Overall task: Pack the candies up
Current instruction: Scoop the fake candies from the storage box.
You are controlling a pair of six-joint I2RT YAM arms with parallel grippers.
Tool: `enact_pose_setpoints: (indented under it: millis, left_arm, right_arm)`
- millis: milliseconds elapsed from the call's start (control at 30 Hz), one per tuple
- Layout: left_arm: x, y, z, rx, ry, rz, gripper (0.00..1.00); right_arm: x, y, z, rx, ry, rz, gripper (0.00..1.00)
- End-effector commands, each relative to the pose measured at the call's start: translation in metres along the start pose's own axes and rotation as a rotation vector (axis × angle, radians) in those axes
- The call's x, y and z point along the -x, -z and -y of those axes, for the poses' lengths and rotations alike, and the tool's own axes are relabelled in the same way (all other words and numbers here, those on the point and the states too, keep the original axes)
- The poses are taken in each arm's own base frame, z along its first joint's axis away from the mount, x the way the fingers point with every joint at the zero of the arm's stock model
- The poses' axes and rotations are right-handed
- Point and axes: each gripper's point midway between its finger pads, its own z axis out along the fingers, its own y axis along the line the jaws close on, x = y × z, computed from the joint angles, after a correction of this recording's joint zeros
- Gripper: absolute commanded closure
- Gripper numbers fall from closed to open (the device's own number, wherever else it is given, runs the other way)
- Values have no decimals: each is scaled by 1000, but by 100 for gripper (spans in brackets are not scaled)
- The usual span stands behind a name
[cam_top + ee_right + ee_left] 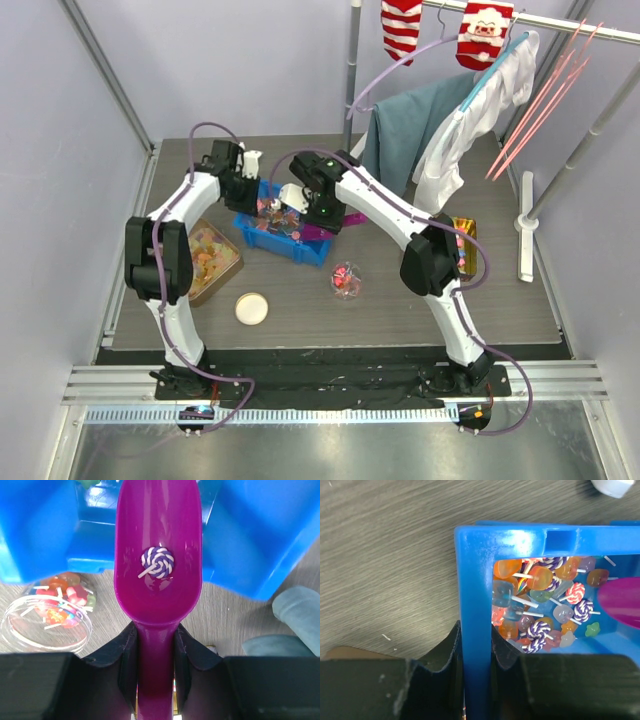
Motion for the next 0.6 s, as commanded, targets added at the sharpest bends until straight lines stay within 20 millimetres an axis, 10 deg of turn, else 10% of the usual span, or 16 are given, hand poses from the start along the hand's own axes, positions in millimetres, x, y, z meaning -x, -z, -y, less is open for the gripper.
enact_pose_setpoints:
  millis: [0, 567]
  left_arm:
    - [60, 53, 21, -6, -73, 218, 100]
    - [63, 62, 38, -9, -111, 247, 100]
  right_arm:
    - [5, 2, 0, 2, 21, 2, 99]
    - [52, -28, -7, 14, -63, 150, 99]
